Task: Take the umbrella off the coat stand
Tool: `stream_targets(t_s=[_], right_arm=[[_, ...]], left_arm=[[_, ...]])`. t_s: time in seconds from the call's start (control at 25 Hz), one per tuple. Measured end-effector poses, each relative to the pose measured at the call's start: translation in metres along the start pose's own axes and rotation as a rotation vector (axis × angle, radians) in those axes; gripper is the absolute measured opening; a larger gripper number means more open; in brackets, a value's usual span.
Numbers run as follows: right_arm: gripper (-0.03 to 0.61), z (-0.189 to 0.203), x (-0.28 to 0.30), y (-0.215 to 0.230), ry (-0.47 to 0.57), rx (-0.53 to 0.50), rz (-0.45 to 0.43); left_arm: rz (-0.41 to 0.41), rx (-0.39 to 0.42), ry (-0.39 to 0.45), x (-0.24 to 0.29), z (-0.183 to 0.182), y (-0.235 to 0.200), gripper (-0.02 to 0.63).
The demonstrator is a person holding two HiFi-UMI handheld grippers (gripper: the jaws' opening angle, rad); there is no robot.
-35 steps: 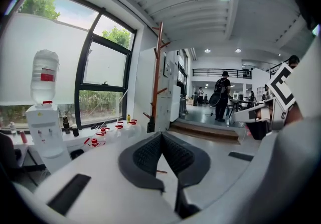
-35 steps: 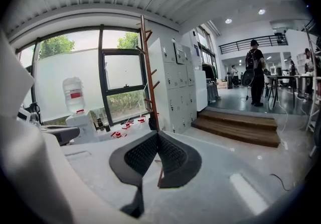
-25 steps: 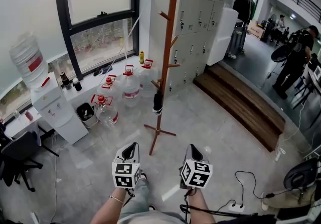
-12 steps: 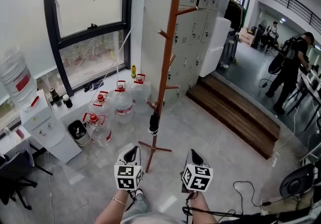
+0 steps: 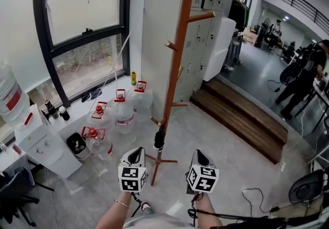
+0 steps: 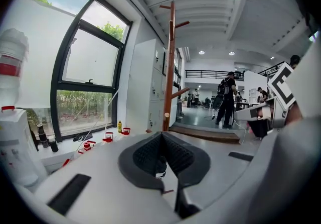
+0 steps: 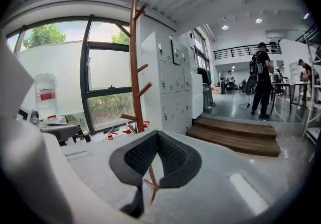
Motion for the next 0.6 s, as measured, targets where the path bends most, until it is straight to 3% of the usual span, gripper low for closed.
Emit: stream_targets(t_s=[0.28, 0.6], right_arm=[[0.005, -0.008, 0.043, 0.006, -0.016, 0.025, 0.020], [0.005, 0.000, 0.076, 0.021, -0.068, 0.008, -0.022]], left_arm=[[0.022, 0.039, -0.024, 0.052, -0.016, -0.013, 0.005], [0.009, 0.026, -0.084, 0.079, 0.005, -0.006, 0.005]])
Point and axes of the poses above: the fingertips, and each gripper's own axes: x forward along the fingers, y to its right, z out of its underside, the point moved 8 cm from there along -x, backward along the fingers, and after that the axes turned 8 degrees about -x, right-handed, at the moved point
